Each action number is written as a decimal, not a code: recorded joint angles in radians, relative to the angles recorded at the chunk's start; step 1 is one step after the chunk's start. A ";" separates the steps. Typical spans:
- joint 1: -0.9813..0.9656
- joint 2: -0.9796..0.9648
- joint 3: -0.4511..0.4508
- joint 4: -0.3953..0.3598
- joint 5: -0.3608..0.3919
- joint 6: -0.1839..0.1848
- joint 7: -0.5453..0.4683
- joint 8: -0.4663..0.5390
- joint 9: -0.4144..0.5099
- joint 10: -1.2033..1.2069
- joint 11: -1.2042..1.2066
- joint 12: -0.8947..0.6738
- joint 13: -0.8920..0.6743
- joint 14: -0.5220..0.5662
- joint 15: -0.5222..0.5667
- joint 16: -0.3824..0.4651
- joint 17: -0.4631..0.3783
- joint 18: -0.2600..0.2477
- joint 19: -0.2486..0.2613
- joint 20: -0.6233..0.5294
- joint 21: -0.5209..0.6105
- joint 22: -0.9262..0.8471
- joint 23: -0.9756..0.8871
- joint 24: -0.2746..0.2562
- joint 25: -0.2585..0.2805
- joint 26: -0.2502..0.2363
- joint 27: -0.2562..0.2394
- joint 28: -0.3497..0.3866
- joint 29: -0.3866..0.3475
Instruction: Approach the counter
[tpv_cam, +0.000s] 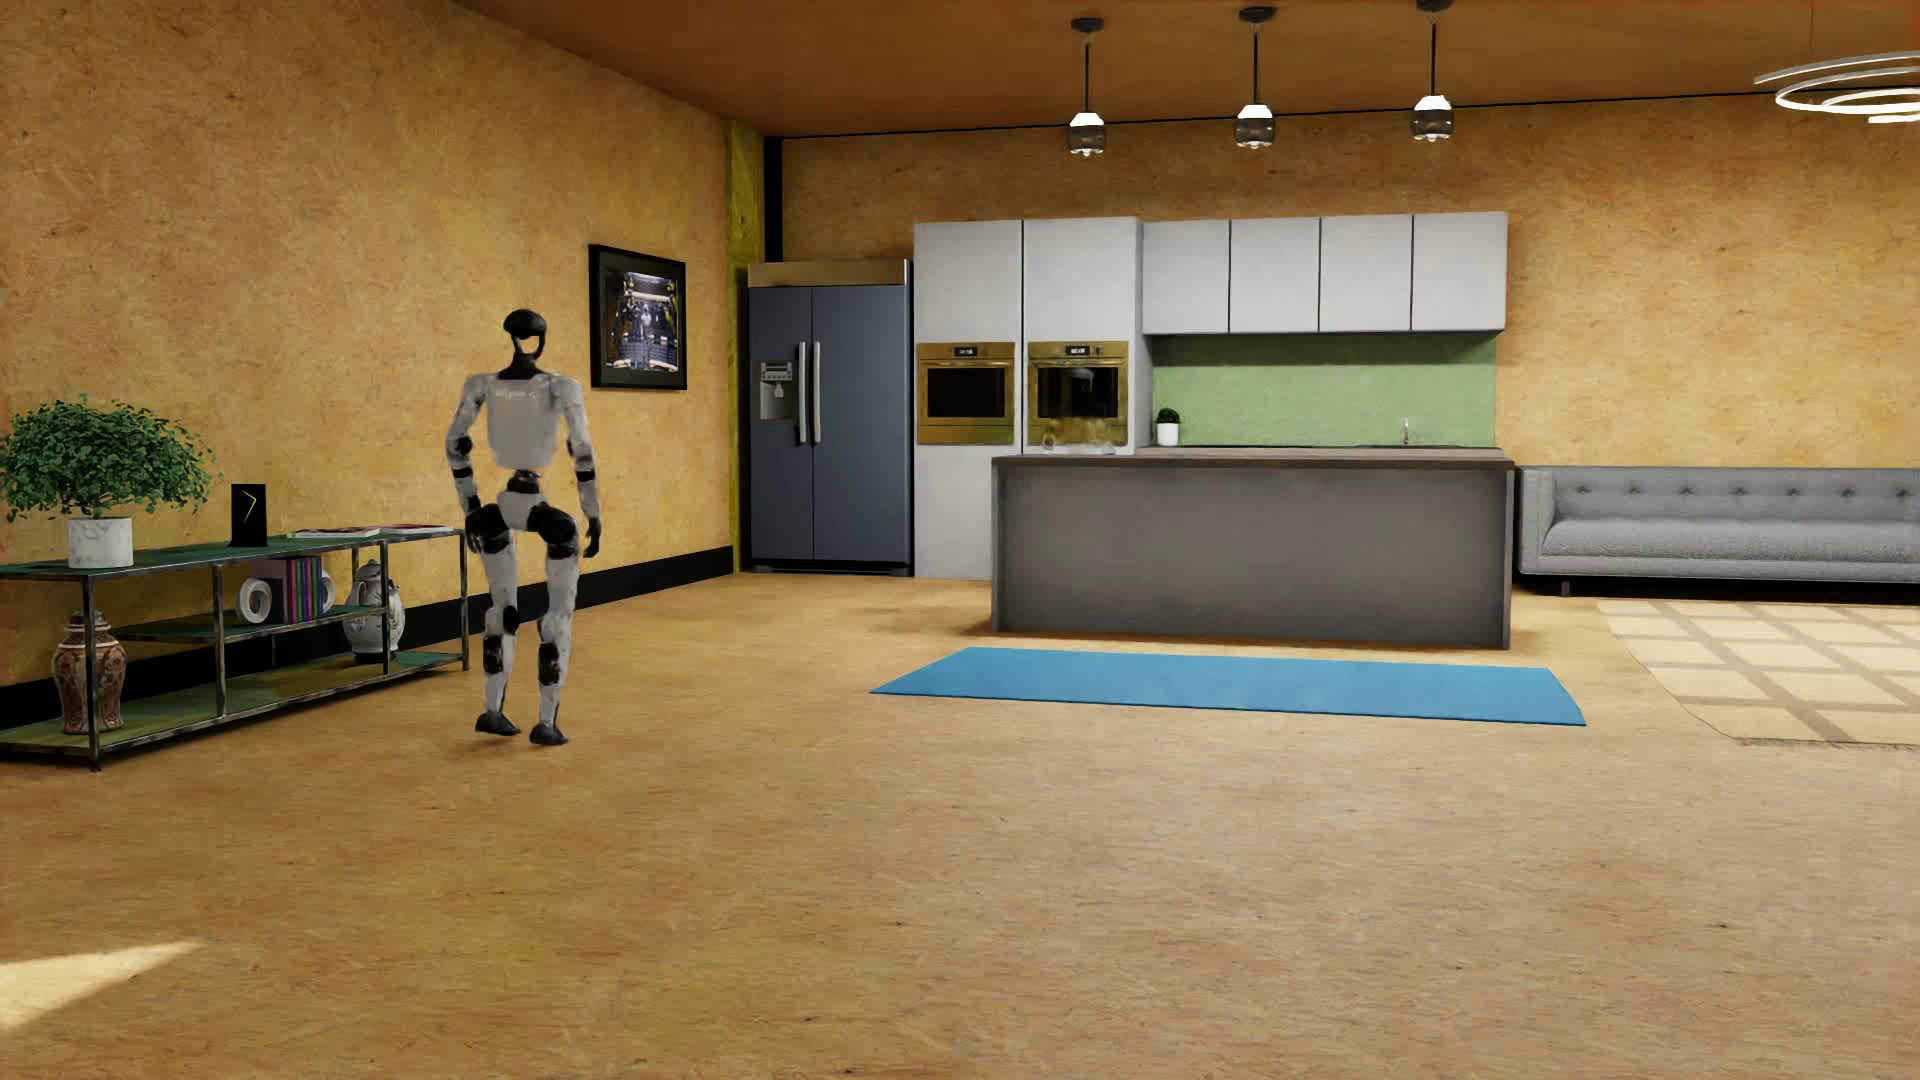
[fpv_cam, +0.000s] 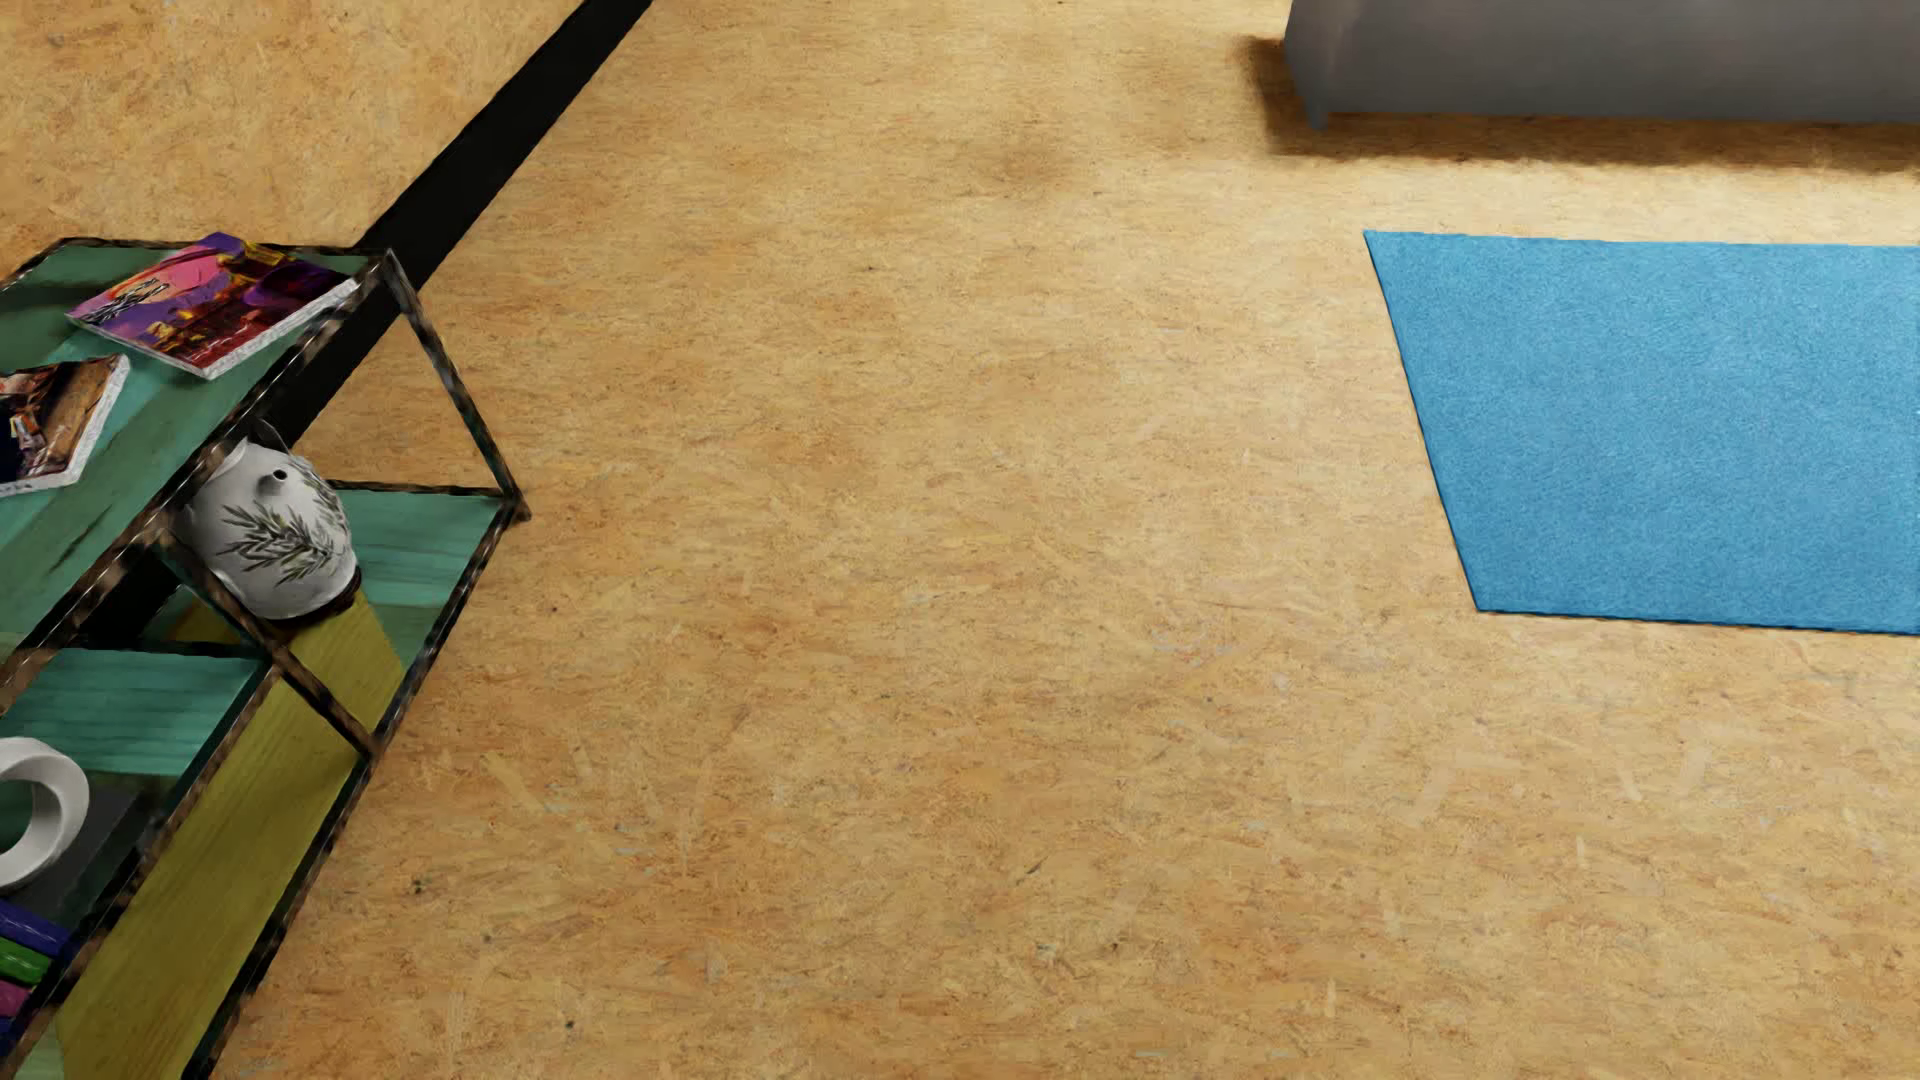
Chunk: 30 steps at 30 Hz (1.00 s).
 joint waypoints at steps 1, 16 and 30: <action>0.001 -0.003 0.002 -0.001 0.003 0.004 0.000 0.000 0.002 0.007 0.098 0.004 0.004 0.010 -0.037 0.003 -0.003 0.000 0.000 -0.004 0.006 -0.011 -0.001 0.000 0.000 0.000 0.000 0.000 0.000; 0.401 -0.659 -0.278 0.040 -0.064 0.018 0.000 0.000 0.107 -0.058 0.436 -0.130 0.097 -0.360 -0.098 0.041 -0.016 0.000 0.000 0.005 0.003 -0.209 0.063 0.000 0.000 0.000 0.000 0.000 0.000; -0.368 0.056 0.076 0.083 0.029 -0.047 0.000 0.000 0.121 0.275 0.315 0.079 0.012 0.370 -0.329 0.037 -0.032 0.000 0.000 -0.040 -0.046 0.011 -0.145 0.000 0.000 0.000 0.000 0.000 0.000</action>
